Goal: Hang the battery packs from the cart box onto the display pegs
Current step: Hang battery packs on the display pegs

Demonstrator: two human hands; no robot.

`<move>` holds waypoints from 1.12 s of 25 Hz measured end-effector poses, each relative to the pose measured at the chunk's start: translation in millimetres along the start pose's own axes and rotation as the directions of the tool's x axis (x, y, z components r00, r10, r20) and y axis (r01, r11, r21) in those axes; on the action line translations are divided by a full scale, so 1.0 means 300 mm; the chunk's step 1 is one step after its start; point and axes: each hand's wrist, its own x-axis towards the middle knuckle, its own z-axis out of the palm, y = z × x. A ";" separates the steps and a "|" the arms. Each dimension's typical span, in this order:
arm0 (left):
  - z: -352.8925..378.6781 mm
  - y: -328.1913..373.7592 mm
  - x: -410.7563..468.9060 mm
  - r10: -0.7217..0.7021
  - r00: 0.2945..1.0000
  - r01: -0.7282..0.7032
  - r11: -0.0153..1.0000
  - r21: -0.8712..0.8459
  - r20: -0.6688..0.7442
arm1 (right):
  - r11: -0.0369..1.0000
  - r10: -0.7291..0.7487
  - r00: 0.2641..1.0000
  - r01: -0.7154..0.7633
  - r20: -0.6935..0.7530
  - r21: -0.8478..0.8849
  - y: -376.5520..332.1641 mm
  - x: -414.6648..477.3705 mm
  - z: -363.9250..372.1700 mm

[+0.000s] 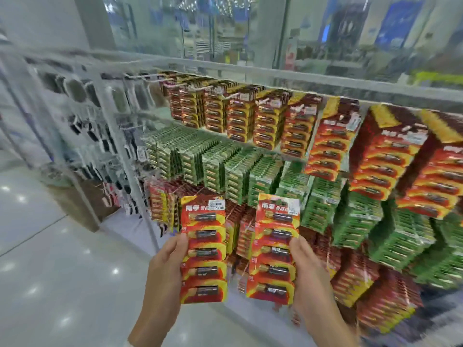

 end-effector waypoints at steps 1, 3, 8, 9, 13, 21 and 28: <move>-0.029 0.021 0.024 -0.006 1.000 0.006 1.000 -0.023 -0.006 | 1.000 0.010 1.000 -0.010 0.008 -0.001 -0.004 0.016 0.048; -0.073 0.049 0.082 -0.007 1.000 0.006 0.999 -0.044 -0.025 | 0.999 0.031 0.999 -0.031 -0.004 0.009 -0.010 0.061 0.123; -0.117 0.116 0.272 -0.016 0.999 0.012 0.997 -0.081 -0.041 | 0.997 0.027 1.000 -0.028 0.016 0.066 -0.021 0.202 0.307; -0.121 0.134 0.322 -0.012 0.999 0.008 0.996 -0.087 -0.044 | 0.997 0.025 1.000 -0.026 0.019 0.079 -0.014 0.242 0.343; -0.102 0.221 0.529 0.017 0.999 -0.020 0.998 -0.058 -0.045 | 0.998 0.030 1.000 -0.030 -0.002 0.056 -0.028 0.416 0.470; -0.002 0.404 0.857 0.172 0.984 -0.172 0.985 0.007 0.050 | 0.989 0.072 0.997 -0.073 0.017 0.127 -0.056 0.665 0.585; 0.142 0.596 1.124 0.275 0.949 -0.270 0.961 -0.053 0.156 | 0.981 0.047 0.993 -0.026 -0.108 0.192 -0.096 0.767 0.611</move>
